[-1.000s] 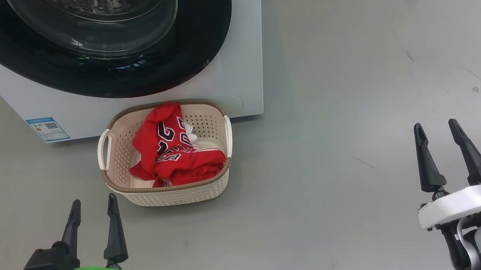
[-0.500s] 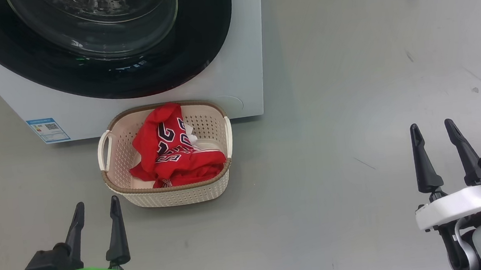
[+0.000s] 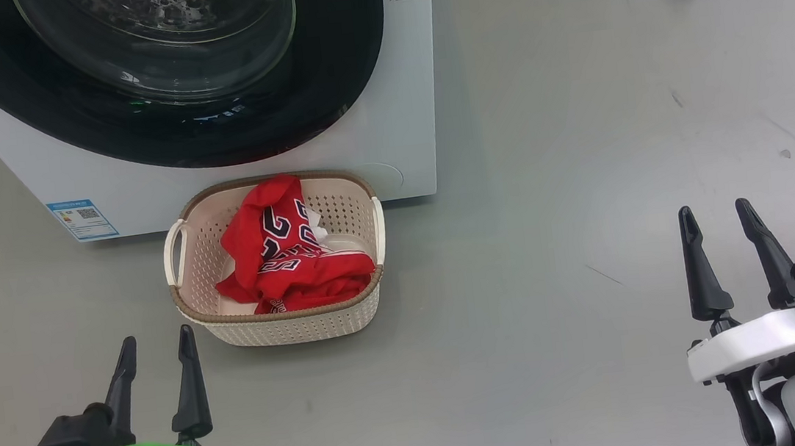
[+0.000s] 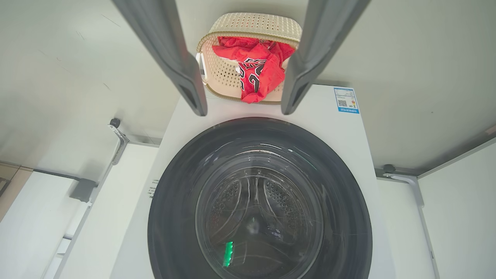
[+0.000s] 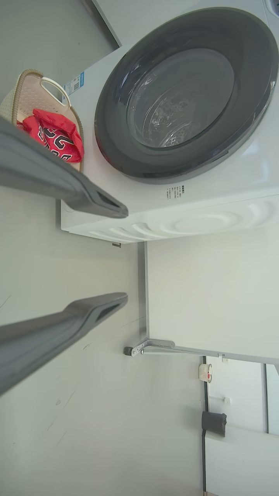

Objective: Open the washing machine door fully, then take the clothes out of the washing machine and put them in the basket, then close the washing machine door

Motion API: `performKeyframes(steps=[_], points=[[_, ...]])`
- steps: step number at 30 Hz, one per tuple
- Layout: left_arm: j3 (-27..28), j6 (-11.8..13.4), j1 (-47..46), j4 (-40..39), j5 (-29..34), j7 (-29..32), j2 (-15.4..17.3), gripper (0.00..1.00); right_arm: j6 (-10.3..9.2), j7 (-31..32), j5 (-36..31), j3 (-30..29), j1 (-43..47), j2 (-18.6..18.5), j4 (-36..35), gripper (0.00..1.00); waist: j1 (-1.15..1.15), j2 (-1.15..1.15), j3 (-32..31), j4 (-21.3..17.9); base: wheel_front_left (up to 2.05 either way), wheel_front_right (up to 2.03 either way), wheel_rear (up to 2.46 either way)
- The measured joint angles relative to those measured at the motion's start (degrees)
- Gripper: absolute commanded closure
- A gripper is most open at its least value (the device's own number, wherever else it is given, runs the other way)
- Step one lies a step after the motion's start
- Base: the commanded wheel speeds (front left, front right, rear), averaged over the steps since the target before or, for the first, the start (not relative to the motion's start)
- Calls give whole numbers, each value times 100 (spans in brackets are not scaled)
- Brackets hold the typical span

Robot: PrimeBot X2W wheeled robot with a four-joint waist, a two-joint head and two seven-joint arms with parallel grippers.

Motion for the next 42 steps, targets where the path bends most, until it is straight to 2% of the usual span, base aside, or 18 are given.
performKeyframes(steps=[32, 33, 42], points=[[71, -43, 11, 43, -16, 0, -5, 0, 133, 0, -108, -181, 68, 218, 22, 0, 0, 0, -4, 42, 0, 0, 0], [67, -43, 13, 62, -18, 1, -8, 100, 131, 0, -105, -179, 72, 225, 43, 100, 0, 0, -2, 44, 0, 0, 0], [40, -43, 135, 375, -121, 34, -114, 100, 131, 41, 25, -145, 286, 386, 375, 100, 0, 0, -10, 45, 0, 0, 0]])
